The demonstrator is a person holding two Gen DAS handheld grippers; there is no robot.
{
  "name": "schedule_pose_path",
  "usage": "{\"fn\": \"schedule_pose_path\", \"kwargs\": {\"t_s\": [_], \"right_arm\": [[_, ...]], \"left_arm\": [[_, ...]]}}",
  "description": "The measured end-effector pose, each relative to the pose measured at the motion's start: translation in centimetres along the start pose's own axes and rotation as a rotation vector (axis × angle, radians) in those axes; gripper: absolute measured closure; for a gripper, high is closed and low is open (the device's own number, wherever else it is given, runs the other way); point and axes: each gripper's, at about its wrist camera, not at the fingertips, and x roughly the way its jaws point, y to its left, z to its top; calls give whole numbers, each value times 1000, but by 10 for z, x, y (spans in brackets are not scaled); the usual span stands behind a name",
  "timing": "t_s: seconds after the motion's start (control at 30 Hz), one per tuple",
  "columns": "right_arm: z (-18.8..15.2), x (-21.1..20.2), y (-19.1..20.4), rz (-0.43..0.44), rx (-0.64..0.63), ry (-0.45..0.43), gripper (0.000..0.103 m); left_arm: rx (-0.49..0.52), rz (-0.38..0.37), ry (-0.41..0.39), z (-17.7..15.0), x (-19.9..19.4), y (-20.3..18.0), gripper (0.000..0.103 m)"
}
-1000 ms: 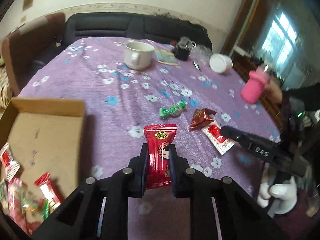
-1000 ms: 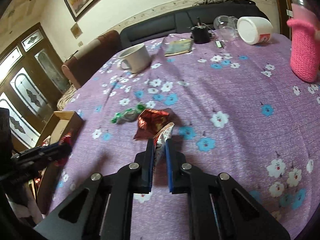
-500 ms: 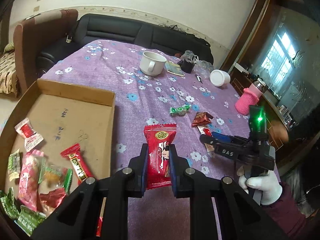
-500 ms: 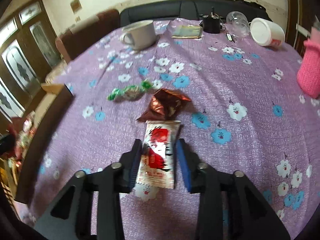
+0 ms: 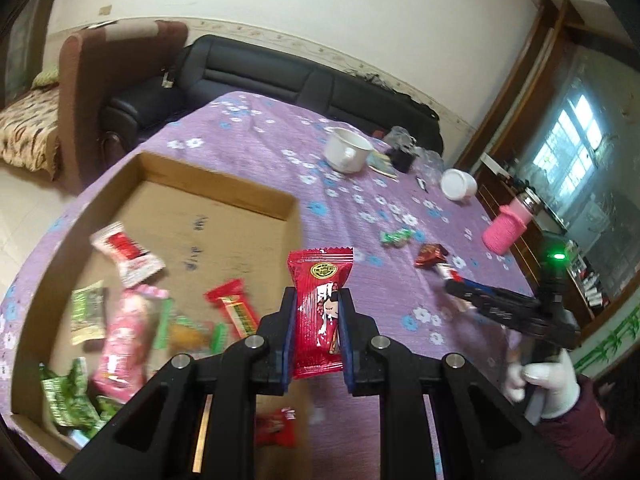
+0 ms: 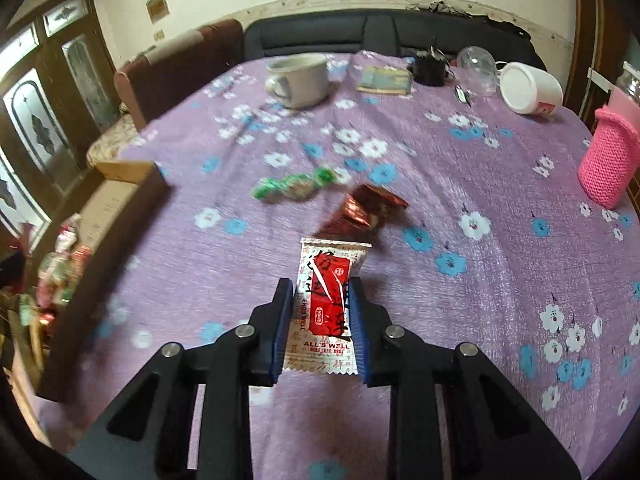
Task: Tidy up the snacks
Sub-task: 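Carry the red candy and red-white packet into the tray and release both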
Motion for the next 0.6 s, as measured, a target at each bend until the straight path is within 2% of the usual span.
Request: {"fn": "schedule_pose_path", "kwargs": {"t_s": [0.2,0.43,0.6], "right_arm": [[17,-19,45,119,-38,-12,74],[34,-9,120,308,-70,46,73],[38,8,170,355,-125,87,73]], "left_arm": [[-72,21,-3,0,-2,35,86],[-146,40,21,9,5,71,86],[-182,40,37,12,11,87,86]]}}
